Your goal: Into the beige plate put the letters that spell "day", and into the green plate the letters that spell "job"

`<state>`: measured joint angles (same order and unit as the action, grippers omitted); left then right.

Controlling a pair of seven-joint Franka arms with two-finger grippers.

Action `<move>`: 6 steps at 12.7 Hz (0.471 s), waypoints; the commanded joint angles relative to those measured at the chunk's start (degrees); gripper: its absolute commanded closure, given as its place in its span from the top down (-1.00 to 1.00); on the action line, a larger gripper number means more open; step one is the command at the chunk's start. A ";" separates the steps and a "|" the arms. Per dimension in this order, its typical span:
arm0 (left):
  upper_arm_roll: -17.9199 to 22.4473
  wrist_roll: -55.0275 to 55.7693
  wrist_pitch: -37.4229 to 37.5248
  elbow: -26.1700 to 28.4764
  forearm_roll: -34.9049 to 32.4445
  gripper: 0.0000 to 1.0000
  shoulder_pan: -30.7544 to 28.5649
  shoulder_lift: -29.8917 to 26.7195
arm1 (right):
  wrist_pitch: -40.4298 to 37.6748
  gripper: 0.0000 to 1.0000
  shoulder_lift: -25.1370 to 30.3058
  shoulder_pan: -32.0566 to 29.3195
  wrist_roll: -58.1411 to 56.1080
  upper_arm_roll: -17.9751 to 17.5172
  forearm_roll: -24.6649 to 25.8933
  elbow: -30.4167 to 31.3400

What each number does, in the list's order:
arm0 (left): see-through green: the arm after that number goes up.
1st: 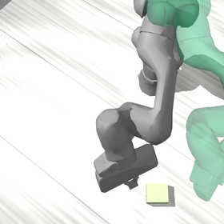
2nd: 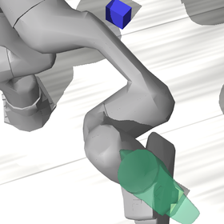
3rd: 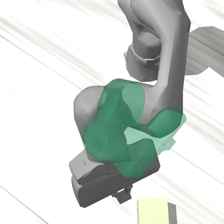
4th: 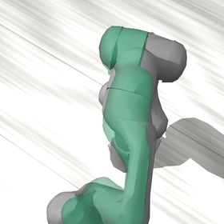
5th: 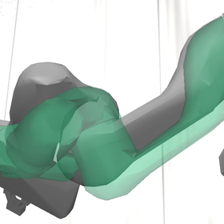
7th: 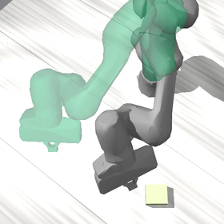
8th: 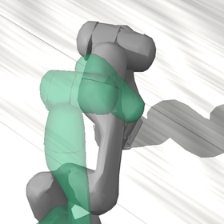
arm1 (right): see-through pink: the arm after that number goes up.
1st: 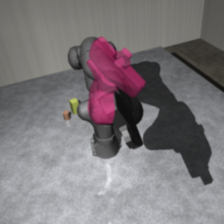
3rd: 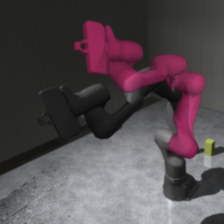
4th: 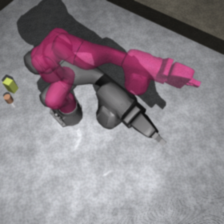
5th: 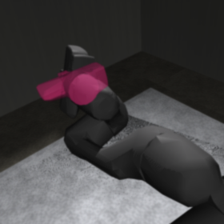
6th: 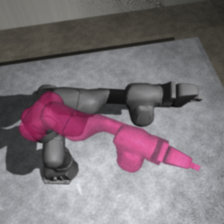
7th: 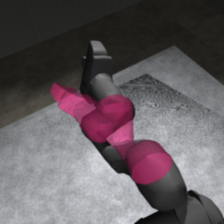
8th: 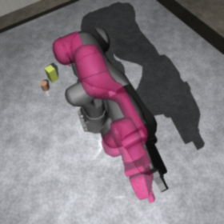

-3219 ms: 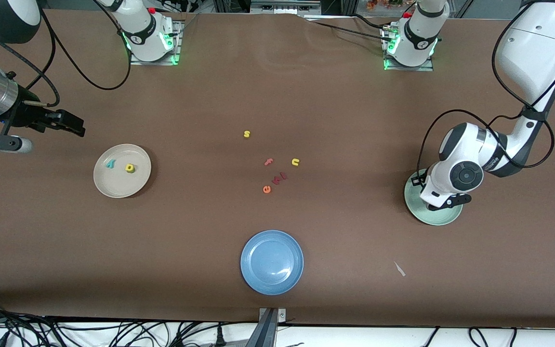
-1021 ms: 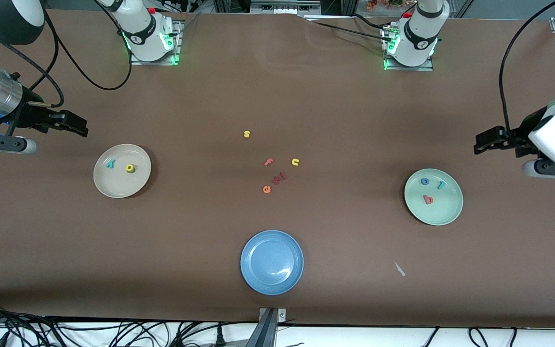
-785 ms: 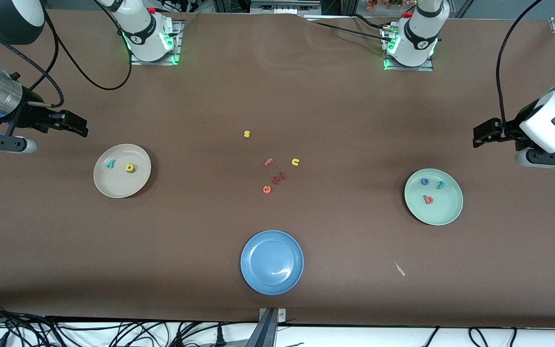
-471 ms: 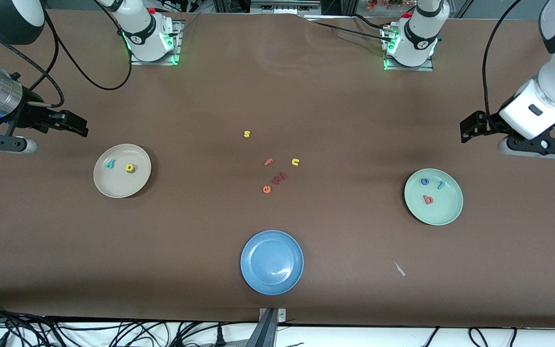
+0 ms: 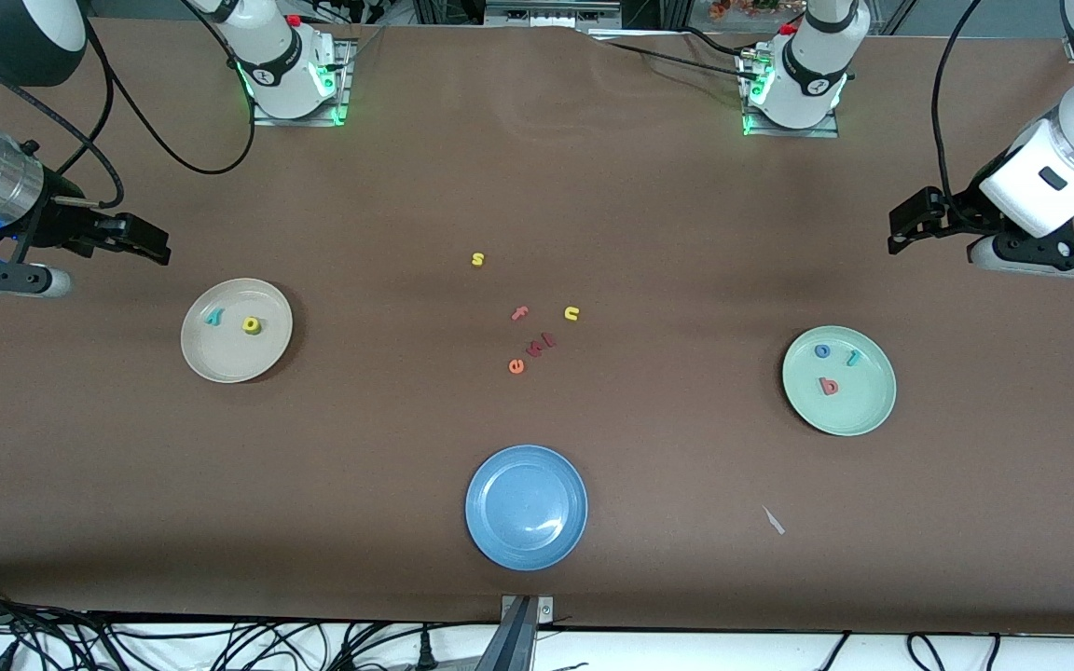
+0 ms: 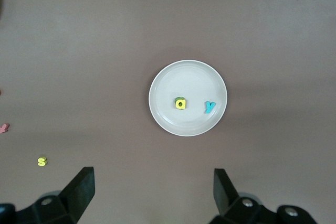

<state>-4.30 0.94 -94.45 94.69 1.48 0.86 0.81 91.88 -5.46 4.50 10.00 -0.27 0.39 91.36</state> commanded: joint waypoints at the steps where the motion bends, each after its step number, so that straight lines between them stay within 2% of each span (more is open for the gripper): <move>1: 0.43 -1.03 -0.04 1.02 -2.18 1.00 -0.07 -1.69 | -0.12 1.00 -0.25 0.33 0.63 0.18 0.58 -0.83; 6: 0.34 -0.33 1.81 0.23 -2.44 1.00 -1.47 -1.26 | -0.12 1.00 -0.25 0.33 0.72 0.10 0.58 -0.83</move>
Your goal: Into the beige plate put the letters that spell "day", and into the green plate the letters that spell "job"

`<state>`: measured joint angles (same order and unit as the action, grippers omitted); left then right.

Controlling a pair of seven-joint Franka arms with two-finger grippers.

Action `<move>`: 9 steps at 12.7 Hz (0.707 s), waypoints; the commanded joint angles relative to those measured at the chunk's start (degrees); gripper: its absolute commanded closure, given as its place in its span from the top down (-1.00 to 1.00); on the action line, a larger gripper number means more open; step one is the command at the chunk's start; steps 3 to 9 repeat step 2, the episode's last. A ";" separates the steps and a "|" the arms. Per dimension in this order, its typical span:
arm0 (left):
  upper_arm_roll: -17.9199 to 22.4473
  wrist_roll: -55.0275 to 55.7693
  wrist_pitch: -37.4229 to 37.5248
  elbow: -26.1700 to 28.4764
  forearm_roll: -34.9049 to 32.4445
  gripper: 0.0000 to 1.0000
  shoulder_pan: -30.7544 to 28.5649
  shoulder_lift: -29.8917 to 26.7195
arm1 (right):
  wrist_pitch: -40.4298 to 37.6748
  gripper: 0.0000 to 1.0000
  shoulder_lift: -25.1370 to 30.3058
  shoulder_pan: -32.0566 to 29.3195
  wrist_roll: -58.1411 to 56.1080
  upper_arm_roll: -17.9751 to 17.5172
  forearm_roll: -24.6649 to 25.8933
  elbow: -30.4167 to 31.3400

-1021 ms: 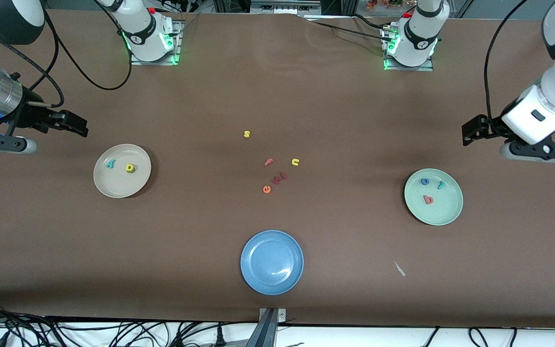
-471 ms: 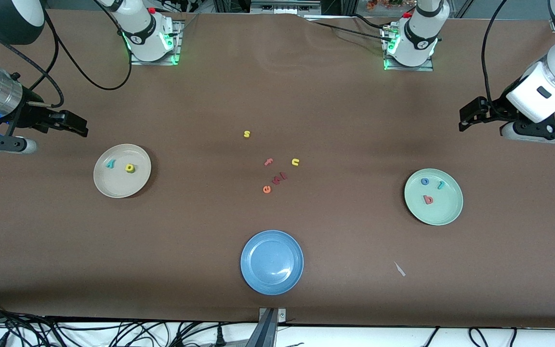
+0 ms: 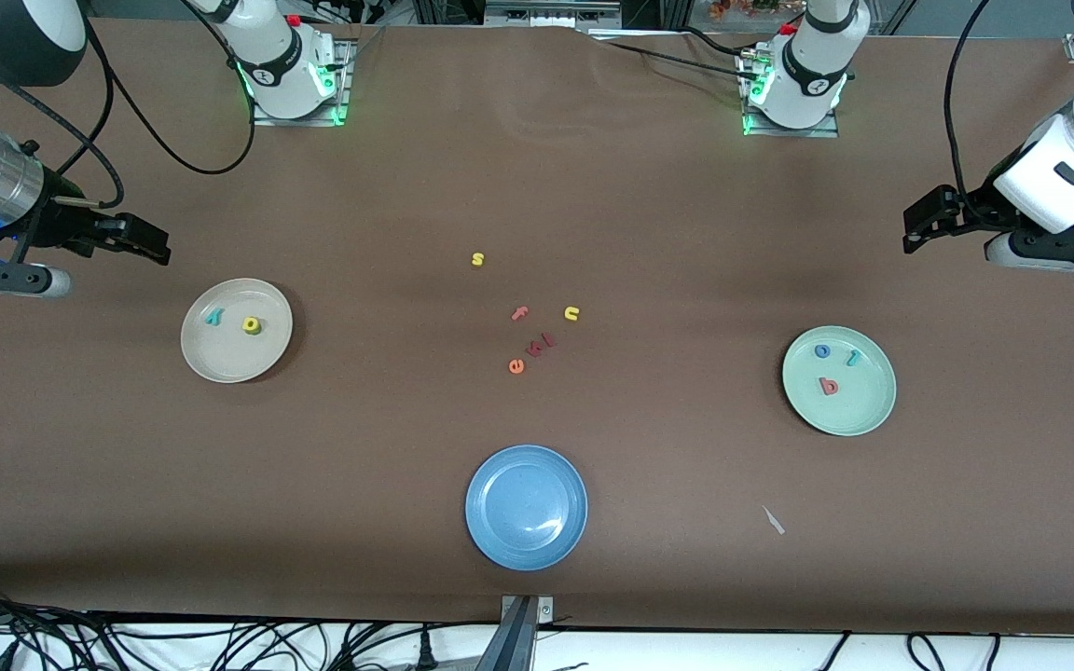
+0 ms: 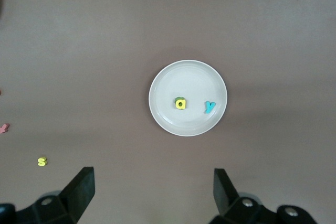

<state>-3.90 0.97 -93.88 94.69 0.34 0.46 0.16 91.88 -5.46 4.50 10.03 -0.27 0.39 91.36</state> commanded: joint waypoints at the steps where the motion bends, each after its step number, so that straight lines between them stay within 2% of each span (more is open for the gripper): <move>1: -0.05 -0.35 1.41 0.23 -1.31 1.00 -1.08 -0.60 | -0.12 1.00 -0.25 0.42 0.69 0.10 0.58 -0.83; 9: -0.05 -0.35 1.42 0.23 -1.48 1.00 -1.08 -0.60 | -0.12 1.00 -0.25 0.33 0.61 0.19 0.58 -0.83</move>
